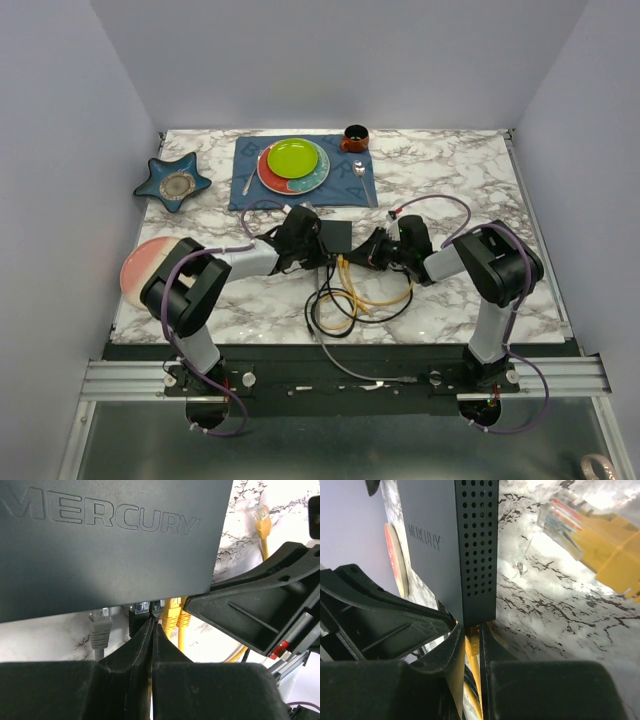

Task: Pull the plug from the switch port

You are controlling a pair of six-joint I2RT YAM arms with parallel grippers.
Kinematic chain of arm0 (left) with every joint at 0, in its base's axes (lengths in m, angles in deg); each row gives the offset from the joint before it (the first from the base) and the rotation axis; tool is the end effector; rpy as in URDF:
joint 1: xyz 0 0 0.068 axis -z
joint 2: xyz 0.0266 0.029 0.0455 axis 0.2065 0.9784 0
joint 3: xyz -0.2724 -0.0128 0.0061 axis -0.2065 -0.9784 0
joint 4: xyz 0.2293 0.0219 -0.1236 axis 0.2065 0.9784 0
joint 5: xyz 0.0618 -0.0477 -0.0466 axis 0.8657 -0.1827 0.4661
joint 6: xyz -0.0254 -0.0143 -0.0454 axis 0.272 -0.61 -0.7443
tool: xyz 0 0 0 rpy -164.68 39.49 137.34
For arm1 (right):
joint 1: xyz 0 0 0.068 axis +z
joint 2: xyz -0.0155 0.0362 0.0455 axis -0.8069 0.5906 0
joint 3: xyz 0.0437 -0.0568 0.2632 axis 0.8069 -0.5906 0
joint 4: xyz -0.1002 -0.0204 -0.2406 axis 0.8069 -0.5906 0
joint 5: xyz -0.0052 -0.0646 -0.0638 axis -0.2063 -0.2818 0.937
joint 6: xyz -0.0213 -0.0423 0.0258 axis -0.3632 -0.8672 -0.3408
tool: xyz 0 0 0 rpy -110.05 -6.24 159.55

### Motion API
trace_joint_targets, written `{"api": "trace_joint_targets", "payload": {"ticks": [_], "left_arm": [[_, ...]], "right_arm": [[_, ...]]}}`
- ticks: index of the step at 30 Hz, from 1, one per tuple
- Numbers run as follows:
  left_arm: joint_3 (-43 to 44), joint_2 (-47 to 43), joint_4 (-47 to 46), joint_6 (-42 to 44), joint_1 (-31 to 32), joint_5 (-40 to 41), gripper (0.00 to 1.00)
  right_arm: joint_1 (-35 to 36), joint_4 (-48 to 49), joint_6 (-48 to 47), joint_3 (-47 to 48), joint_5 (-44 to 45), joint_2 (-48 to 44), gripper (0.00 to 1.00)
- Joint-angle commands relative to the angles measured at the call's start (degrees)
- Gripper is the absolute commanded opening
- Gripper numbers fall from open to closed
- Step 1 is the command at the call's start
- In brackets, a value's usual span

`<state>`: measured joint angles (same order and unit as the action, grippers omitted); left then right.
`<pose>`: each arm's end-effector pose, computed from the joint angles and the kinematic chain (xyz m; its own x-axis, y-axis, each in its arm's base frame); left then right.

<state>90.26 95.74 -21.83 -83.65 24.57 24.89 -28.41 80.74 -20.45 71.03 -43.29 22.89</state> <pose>0.2669 -0.2035 0.1530 -0.8750 -0.3706 -0.3116 -0.1015 0.7697 -0.6303 0.2838 0.1547 0.0935 -0.8929 0.3861 -0.2317 -0.0107 0.4962 0.8681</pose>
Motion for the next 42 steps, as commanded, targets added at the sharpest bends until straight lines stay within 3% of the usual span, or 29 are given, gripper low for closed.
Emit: {"api": "trace_joint_targets", "payload": {"ticks": [1,23,33,42], "left_arm": [[2.66,3.03,-0.18,-0.83,0.07,0.36,0.11],[6.53,5.14,0.44,-2.24,-0.01,2.30,0.11],[3.54,-1.97,2.02,-0.75,-0.72,6.60,0.11],[0.91,-5.49,2.11,-0.92,-0.81,8.80,0.16]], "right_arm": [[0.10,-8.37,-4.62,0.48,-0.21,0.10,0.01],[0.19,-16.81,-10.95,-1.62,-0.75,-6.39,0.01],[0.19,-44.64,-20.88,1.01,26.47,-28.88,0.01],[0.19,-54.16,-26.24,3.47,42.92,-44.71,0.01]]}}
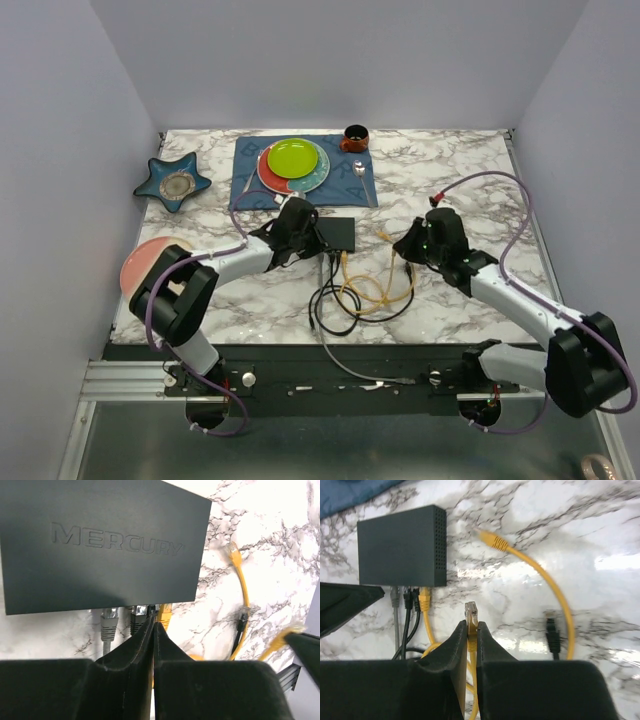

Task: Pull the plug from the switch port

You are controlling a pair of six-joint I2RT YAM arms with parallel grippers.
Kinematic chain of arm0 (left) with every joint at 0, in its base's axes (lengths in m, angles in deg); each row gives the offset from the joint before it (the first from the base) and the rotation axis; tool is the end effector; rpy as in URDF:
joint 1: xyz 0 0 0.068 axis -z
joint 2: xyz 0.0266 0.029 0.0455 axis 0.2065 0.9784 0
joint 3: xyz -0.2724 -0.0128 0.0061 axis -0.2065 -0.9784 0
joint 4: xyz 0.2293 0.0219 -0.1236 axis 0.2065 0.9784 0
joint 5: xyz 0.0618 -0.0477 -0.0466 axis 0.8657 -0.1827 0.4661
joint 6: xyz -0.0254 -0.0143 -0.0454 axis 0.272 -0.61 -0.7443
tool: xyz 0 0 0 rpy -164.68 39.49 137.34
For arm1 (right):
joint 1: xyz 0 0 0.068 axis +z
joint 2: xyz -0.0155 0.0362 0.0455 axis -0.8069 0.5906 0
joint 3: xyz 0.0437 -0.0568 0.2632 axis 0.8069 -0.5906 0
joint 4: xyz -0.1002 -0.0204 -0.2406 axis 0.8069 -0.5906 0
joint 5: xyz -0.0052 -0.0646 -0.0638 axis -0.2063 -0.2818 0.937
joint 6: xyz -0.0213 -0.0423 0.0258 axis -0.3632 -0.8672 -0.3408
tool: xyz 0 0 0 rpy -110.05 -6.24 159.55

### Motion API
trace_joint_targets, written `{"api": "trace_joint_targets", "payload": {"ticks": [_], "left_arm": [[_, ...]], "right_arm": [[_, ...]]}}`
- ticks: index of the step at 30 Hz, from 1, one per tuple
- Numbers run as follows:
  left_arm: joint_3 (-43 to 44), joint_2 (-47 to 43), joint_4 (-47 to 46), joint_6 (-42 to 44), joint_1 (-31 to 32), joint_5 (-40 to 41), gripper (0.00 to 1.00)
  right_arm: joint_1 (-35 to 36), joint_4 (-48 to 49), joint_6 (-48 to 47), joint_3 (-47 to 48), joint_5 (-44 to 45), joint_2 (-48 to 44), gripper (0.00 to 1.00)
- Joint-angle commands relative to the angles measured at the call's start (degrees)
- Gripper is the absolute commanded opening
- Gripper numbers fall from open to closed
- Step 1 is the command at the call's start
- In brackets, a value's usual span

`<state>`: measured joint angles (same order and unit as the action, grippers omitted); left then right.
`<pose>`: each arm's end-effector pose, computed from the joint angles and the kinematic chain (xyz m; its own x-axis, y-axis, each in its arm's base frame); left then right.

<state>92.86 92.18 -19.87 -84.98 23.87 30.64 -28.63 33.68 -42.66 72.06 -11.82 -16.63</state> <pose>0.2745 -0.1995 0.1831 -0.8024 -0.4550 -0.3863 -0.1222 0.7588 -0.6398 0.2280 0.1065 0.2126 -0.6863 0.3274 -0.6495 -0.0136 0.8870 0.4615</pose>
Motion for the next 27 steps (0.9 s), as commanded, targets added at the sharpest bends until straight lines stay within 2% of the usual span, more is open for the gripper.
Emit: {"api": "trace_joint_targets", "payload": {"ticks": [1,8,14,17,21,24,25,27], "left_arm": [[-1.78,-2.11,0.14,0.41,-0.11,3.05,0.16],[-3.89,-4.39,-0.12,0.33,-0.11,3.32,0.17],[-5.12,-6.15,-0.65,0.24,-0.11,3.58,0.17],[-5.82,-7.20,-1.61,-0.20,-0.11,3.32,0.17],[-6.09,-8.35,-1.88,-0.38,-0.11,2.79,0.17],[-6.79,-9.49,-1.62,-0.64,-0.11,2.79,0.18],[-6.97,-10.10,-1.44,-0.73,-0.19,3.05,0.19],[-7.32,-10.81,0.04,-1.34,-0.11,4.19,0.20]], "right_arm": [[0.41,-7.72,-4.21,2.79,12.51,-7.47,0.01],[0.41,-11.24,-7.38,7.27,22.97,-16.79,0.01],[0.32,-12.12,-5.54,14.47,29.56,-21.29,0.01],[-0.03,-12.82,-5.53,18.25,35.27,-19.45,0.01],[-3.27,-17.99,-5.80,28.16,41.34,-12.87,0.01],[-9.50,-22.12,-3.88,31.61,42.93,-6.28,0.01],[-14.48,-24.05,-2.21,33.28,40.75,-4.78,0.01],[-19.61,-27.48,1.91,33.82,37.23,-0.65,0.01]]}}
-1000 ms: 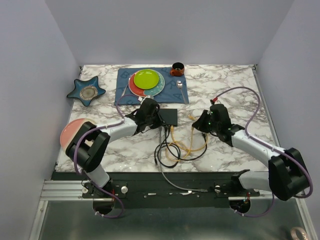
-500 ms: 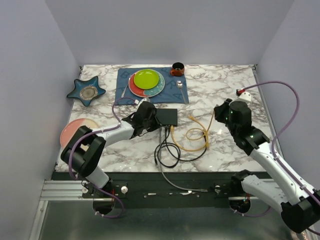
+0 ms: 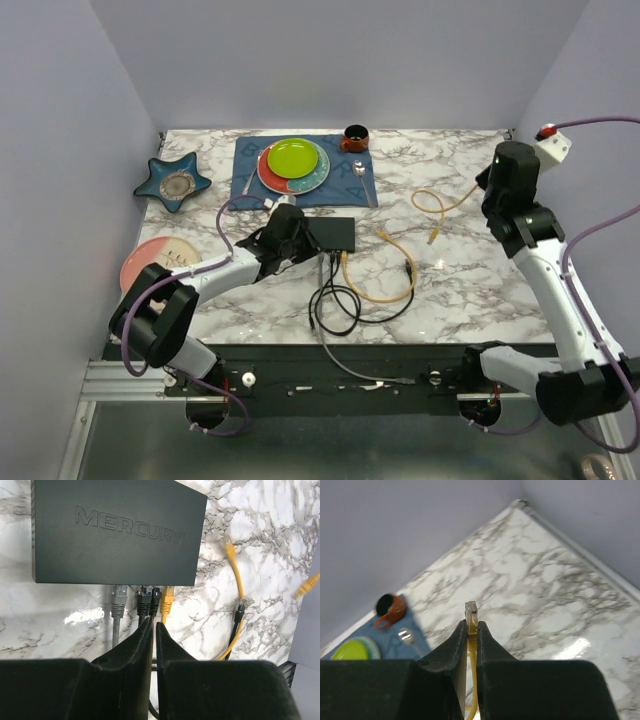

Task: Pull the plug from the switch port

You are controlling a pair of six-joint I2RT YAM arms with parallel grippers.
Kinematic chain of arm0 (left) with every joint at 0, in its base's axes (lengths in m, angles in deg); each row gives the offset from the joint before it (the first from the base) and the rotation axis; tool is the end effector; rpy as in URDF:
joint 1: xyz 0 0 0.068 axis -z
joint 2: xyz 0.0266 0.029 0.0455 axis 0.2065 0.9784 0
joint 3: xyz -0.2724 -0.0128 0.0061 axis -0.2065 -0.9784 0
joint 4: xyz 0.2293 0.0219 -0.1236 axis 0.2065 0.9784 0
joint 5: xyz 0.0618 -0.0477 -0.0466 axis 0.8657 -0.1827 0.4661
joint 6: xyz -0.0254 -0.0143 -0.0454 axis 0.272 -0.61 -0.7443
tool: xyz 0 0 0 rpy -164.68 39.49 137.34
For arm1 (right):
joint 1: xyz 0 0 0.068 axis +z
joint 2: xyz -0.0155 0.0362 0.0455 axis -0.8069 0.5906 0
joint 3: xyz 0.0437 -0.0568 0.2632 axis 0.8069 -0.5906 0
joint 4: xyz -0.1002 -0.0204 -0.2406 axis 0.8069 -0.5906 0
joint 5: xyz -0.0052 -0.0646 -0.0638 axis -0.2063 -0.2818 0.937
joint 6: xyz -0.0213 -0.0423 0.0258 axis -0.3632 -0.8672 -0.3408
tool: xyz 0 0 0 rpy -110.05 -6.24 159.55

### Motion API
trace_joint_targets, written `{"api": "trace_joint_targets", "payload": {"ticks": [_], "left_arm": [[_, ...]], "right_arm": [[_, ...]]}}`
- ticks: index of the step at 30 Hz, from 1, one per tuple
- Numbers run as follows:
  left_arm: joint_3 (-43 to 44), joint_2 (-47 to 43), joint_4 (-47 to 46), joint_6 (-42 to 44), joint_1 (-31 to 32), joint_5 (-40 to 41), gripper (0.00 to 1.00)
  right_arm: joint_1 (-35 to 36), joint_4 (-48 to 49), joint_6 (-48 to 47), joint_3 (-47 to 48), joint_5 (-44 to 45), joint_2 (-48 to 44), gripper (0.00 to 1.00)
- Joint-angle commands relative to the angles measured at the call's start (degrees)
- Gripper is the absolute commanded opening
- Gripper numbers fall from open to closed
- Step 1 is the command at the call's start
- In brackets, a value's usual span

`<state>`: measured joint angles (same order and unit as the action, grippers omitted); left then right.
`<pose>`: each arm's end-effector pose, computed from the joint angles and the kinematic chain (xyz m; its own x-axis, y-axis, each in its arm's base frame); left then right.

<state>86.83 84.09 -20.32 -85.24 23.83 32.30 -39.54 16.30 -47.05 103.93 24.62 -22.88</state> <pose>0.2509 -0.1810 0.1944 -0.7725 -0.4805 -0.4152 -0.1128 0.7473 -0.6548 0.2335 0.0370 0.4028 -0.0411 0.4202 -0.9065 0.4564 0.8150 0.3571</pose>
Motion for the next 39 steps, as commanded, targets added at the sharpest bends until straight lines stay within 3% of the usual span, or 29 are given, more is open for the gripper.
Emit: {"api": "trace_joint_targets", "payload": {"ticks": [1,6,7,8,11,13,18,21,22,27,30,33,36,39], "left_arm": [[-1.38,-3.51,1.12,-1.69,-0.15,2.71,0.20],[-3.22,-7.20,3.41,-1.70,-0.33,3.85,0.22],[-3.31,-8.42,3.67,-1.26,-0.33,4.46,0.24],[-3.57,-8.96,4.11,-0.91,-0.33,4.73,0.26],[-4.01,-10.63,4.29,-0.21,-0.33,4.91,0.40],[-4.71,-11.07,3.85,-0.29,-0.33,4.91,0.56],[-4.98,-11.16,3.15,-0.99,-0.33,6.05,0.71],[-3.32,-10.11,4.46,-0.91,-0.33,7.10,0.83],[-2.44,-8.80,5.42,-0.56,-0.33,7.37,0.91],[2.22,-5.54,8.25,0.76,-0.94,6.84,0.99],[3.63,-4.05,6.76,1.81,-1.99,5.62,0.98],[6.78,-1.24,6.57,3.66,-3.58,3.07,0.85],[10.03,1.66,7.01,5.24,-4.72,2.54,0.72],[13.02,5.00,6.75,6.65,-5.77,0.52,0.49]], "right_arm": [[-13.07,-10.65,7.29,1.69,-2.35,6.92,0.01],[-19.18,-9.52,6.95,-2.61,-5.02,14.04,0.01],[-19.71,-8.90,6.60,-3.14,-6.94,14.58,0.04],[-19.71,-8.63,6.42,-3.32,-8.26,15.10,0.29],[-19.71,-6.17,5.45,-4.19,-13.80,15.55,0.65],[-19.54,-3.89,6.24,-5.60,-17.83,13.80,0.68],[-16.91,3.91,7.29,-10.78,-28.55,8.61,0.74],[-12.00,10.59,7.21,-16.31,-37.00,6.67,0.75],[-8.67,11.92,7.04,-17.37,-40.32,6.67,0.75],[1.02,17.89,7.21,-22.03,-45.35,10.70,0.77],[5.42,23.59,8.43,-25.27,-48.52,12.47,0.74],[7.79,28.09,9.58,-27.83,-52.04,15.19,0.68],[9.82,31.26,10.11,-28.98,-54.50,17.65,0.67],[10.43,35.55,11.16,-30.39,-58.10,20.46,0.67]]}}
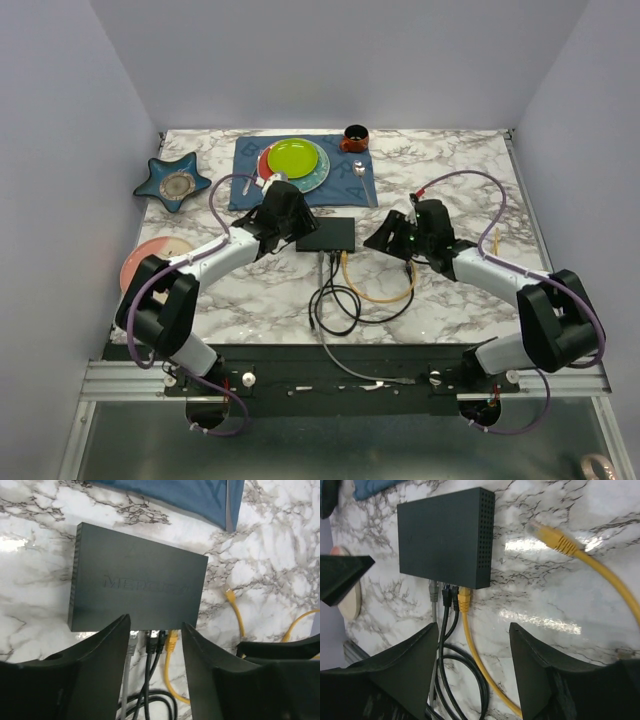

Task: Pull the plug from the switch port

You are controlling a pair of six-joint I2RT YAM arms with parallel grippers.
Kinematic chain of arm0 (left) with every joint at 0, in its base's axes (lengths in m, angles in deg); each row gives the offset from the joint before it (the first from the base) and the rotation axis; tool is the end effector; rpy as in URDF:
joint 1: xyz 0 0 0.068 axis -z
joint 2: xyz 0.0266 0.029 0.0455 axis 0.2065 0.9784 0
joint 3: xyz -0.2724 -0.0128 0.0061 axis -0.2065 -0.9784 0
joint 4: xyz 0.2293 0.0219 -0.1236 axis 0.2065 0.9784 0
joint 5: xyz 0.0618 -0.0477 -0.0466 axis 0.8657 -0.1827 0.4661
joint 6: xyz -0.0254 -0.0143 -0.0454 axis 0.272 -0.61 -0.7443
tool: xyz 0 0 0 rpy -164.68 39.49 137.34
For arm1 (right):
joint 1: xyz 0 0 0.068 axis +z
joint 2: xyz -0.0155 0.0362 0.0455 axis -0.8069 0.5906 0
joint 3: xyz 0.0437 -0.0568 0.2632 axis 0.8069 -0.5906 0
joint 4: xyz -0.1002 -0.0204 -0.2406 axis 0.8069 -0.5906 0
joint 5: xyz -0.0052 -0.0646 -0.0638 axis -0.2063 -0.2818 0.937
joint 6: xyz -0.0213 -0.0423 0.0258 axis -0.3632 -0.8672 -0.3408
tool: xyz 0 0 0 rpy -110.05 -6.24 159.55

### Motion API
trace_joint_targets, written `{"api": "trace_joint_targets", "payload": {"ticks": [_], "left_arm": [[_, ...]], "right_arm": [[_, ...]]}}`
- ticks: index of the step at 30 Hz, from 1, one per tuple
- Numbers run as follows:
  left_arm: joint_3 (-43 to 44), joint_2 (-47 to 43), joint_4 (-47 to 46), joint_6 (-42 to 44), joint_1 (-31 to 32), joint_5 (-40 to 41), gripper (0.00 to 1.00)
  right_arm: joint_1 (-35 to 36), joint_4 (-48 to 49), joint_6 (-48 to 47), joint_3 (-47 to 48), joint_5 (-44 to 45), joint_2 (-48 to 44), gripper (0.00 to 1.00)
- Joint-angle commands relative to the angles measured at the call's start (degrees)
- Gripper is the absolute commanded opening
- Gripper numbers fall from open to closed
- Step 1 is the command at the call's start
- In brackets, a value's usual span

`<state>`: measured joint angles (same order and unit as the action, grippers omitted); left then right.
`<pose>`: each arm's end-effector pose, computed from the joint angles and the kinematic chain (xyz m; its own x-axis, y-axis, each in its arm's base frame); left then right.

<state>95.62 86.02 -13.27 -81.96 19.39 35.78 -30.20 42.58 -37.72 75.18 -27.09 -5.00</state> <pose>0.2828 -0.1698 0.2225 -0.7098 -0.5138 -0.4818 -0.1539 0.7807 -0.6057 0.2606 0.1235 0.1934 -0.7885 0.3485 -0.5067 -0.0709 0.7669 0.6378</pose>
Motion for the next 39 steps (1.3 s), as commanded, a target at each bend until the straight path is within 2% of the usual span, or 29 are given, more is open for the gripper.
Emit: {"api": "trace_joint_targets", "payload": {"ticks": [1,4,13,20,24,35,39], "left_arm": [[4.95,4.83,-0.40,3.63,-1.51,-4.61,0.40],[6.62,7.65,-0.84,3.90,-1.78,-6.56,0.28],[6.45,11.26,-2.15,3.90,-1.95,-7.88,0.15],[4.96,12.49,-2.77,3.29,-2.22,-8.32,0.11],[2.94,11.70,-3.30,2.93,-2.39,-8.06,0.09],[1.00,11.09,-3.47,2.93,-3.01,-8.32,0.08],[0.74,11.26,-3.91,2.67,-3.01,-8.76,0.08]], "right_arm": [[1.19,10.09,2.01,-1.91,-8.22,3.29,0.67],[1.54,12.55,2.88,-1.82,-9.99,6.63,0.66],[3.91,15.10,4.12,0.99,-12.72,14.89,0.62],[4.62,16.34,5.87,2.13,-12.37,17.70,0.59],[4.79,16.16,8.07,2.66,-10.35,19.37,0.52],[4.71,17.83,10.44,4.94,-10.00,24.12,0.48],[4.71,22.38,12.81,3.46,-9.12,24.83,0.46]]}}
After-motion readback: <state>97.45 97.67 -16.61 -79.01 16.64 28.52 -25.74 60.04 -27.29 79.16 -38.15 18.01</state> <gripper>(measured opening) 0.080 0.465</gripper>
